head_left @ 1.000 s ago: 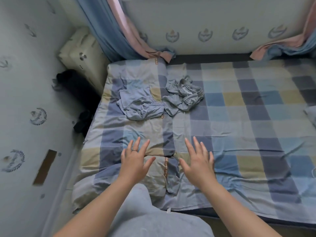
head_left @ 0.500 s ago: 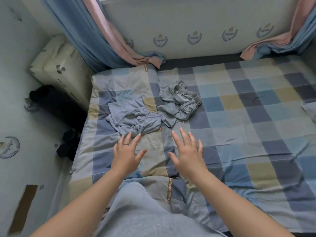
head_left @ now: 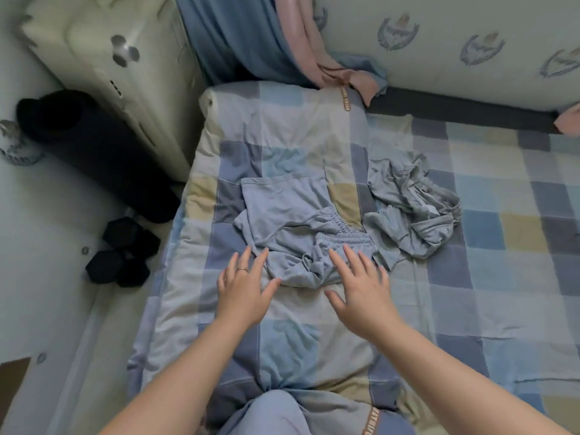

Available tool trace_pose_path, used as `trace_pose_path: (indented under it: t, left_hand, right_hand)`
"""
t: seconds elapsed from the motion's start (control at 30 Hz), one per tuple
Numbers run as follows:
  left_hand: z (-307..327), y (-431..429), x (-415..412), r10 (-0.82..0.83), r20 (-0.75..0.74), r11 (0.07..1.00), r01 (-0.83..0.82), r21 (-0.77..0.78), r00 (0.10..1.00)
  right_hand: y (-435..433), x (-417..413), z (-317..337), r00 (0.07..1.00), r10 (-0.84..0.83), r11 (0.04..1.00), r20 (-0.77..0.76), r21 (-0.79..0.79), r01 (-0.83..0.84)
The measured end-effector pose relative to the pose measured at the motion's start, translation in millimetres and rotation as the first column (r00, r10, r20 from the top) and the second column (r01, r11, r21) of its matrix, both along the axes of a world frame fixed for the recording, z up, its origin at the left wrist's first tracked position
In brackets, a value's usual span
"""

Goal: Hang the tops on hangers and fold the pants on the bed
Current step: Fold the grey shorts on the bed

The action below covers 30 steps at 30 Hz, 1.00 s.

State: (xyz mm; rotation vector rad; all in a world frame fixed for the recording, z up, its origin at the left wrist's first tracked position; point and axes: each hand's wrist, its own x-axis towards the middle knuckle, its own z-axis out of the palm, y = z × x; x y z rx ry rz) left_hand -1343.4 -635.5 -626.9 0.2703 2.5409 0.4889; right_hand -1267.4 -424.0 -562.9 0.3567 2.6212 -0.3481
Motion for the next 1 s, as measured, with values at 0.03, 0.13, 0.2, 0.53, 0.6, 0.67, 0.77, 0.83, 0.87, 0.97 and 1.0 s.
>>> trace_pose_path:
  t: [0.03, 0.13, 0.2, 0.53, 0.6, 0.67, 0.77, 0.83, 0.87, 0.97, 1.0]
  left_hand:
    - [-16, -4, -18, 0.017, 0.01, 1.0, -0.017, 0.003, 1.0]
    - [-61, -11, -64, 0.087, 0.072, 0.995, -0.09, 0.044, 0.994]
    - [-97, -12, -100, 0.134, 0.081, 0.986, -0.141, 0.09, 0.988]
    - [-243, 3, -199, 0.372, 0.232, 0.866, -0.426, 0.262, 0.899]
    - [-255, -3, -203, 0.363, 0.296, 0.808, -0.457, 0.372, 0.884]
    - [-262, -9, -204, 0.341, 0.351, 0.749, -0.478, 0.459, 0.872]
    - [-268, -12, -205, 0.307, 0.394, 0.701, -0.486, 0.522, 0.866]
    - [-270, -13, -205, 0.298, 0.393, 0.709, -0.478, 0.519, 0.87]
    - [-271, -13, -206, 0.299, 0.393, 0.711, -0.478, 0.516, 0.869]
    - [-269, -12, -209, 0.307, 0.433, 0.698, -0.51, 0.504, 0.847]
    - [-270, -11, -209, 0.313, 0.439, 0.701, -0.517, 0.492, 0.842]
  right_hand:
    - [-5, -22, -14, 1.0, 0.023, 1.0, 0.004, 0.006, -0.023]
    - [-15, -75, -55, 0.994, 0.103, 0.994, 0.027, 0.024, -0.103]
    - [-19, -114, -89, 0.985, 0.164, 0.986, 0.045, 0.035, -0.166]
    - [-44, -271, -213, 0.955, 0.294, 0.955, 0.046, 0.029, -0.296]
    - [-57, -292, -226, 0.944, 0.33, 0.943, 0.003, 0.046, -0.329]
    - [-68, -310, -235, 0.924, 0.382, 0.922, -0.011, 0.077, -0.38]
    - [-80, -333, -246, 0.911, 0.41, 0.907, 0.042, 0.086, -0.412]
    - [-87, -343, -250, 0.93, 0.366, 0.926, 0.046, 0.076, -0.369]
    - [-89, -346, -249, 0.939, 0.343, 0.935, 0.011, 0.09, -0.343]
    - [-90, -348, -242, 0.941, 0.317, 0.942, -0.116, 0.15, -0.299]
    - [-87, -344, -241, 0.942, 0.307, 0.946, -0.135, 0.148, -0.287]
